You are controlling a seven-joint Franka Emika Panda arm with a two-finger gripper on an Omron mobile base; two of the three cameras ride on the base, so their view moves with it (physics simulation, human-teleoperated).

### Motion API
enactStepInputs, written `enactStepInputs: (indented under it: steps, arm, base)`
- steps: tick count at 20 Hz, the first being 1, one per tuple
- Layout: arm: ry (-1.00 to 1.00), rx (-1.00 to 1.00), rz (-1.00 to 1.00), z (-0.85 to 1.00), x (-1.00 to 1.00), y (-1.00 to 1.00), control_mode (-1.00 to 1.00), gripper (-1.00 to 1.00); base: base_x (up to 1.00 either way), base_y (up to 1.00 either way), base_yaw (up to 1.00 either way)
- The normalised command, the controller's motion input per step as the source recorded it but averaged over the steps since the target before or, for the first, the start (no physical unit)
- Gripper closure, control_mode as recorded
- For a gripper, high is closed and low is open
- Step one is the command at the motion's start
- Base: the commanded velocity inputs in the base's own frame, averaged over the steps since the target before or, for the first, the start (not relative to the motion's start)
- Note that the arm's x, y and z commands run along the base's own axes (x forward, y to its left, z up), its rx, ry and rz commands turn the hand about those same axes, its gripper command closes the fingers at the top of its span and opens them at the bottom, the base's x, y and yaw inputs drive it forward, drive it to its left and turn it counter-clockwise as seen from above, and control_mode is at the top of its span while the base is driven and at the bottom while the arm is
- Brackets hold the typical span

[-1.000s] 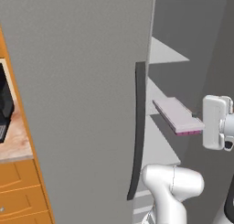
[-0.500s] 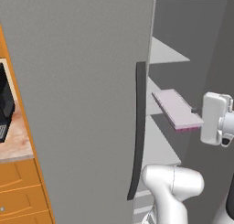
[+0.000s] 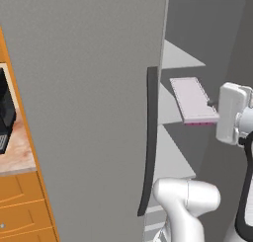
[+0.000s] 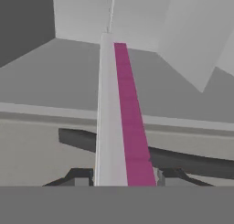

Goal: The ice cube tray has been filled with water. Take the tray and place it in the freezer to make ice. Close the freezer door after placing the tray.

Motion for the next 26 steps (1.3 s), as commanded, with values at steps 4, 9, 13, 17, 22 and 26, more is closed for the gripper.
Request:
enactStepInputs:
  steps: [4, 9, 13, 17, 22, 26]
  arm:
    - [0.0, 0.0, -0.19, 0.66, -0.07, 0.09, -1.0, 1.0]
    - [0.0, 0.0, -0.14, 0.6, -0.04, 0.0, -1.0, 1.0]
    - [0.0, 0.0, -0.07, 0.31, 0.0, -0.06, -1.0, 1.0]
    - [0.0, 0.0, -0.03, 0.12, 0.0, -0.14, -1.0, 1.0]
    - [0.0, 0.0, -0.01, 0.0, 0.05, -0.18, -1.0, 1.0]
    - [0.0, 0.0, 0.0, 0.0, 0.17, -0.09, -1.0, 1.0]
  base:
    - [0.0, 0.0, 0.0]
    - [0.0, 0.0, 0.0]
    - [0.0, 0.0, 0.0]
    - [0.0, 0.0, 0.0]
    - [0.0, 0.0, 0.0]
    - [0.0, 0.0, 0.0]
